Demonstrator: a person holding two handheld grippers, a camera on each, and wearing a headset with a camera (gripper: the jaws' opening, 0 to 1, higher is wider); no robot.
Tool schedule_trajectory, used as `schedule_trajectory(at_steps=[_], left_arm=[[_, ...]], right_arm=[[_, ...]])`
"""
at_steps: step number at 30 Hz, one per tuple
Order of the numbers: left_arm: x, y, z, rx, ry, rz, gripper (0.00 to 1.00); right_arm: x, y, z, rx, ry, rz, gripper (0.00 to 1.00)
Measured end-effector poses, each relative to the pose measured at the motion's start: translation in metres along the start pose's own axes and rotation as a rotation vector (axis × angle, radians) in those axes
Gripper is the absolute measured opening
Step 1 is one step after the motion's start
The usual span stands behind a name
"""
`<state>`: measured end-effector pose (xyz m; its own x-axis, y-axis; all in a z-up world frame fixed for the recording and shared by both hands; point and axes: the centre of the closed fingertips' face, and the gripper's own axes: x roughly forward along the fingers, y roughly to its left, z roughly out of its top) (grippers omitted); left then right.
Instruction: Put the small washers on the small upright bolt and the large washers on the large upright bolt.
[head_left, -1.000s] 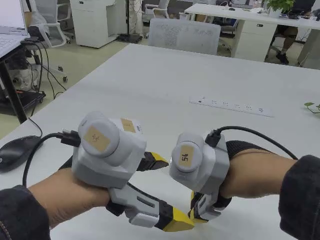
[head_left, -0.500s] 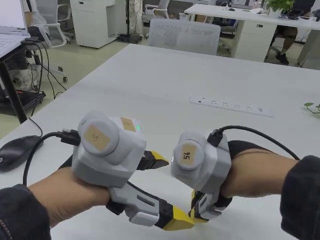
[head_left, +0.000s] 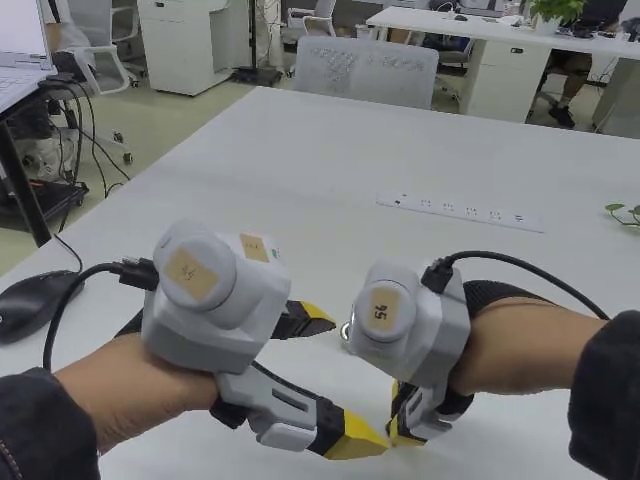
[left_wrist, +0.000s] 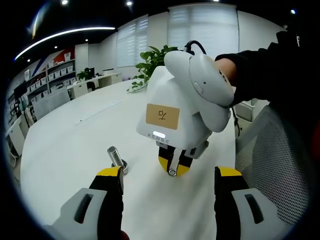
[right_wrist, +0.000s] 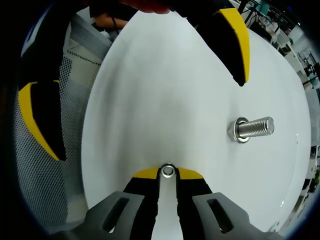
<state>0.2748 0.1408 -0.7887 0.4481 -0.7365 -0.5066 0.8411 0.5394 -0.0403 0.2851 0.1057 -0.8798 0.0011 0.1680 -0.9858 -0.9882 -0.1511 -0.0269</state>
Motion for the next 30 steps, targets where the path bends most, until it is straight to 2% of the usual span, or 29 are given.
schedule_trajectory(at_steps=[8,21,30], left_arm=[[0.001,0.000,0.000,0.002,0.001,-0.002,0.74],[0.000,0.000,0.000,0.002,-0.001,-0.003,0.74],[0.001,-0.001,0.000,0.002,0.000,-0.007,0.74]], right_arm=[[-0.003,0.001,-0.011,0.015,0.009,-0.005,0.13],[-0.013,-0.002,-0.025,0.062,-0.001,-0.024,0.13],[-0.021,0.001,-0.033,0.086,-0.012,-0.027,0.13]])
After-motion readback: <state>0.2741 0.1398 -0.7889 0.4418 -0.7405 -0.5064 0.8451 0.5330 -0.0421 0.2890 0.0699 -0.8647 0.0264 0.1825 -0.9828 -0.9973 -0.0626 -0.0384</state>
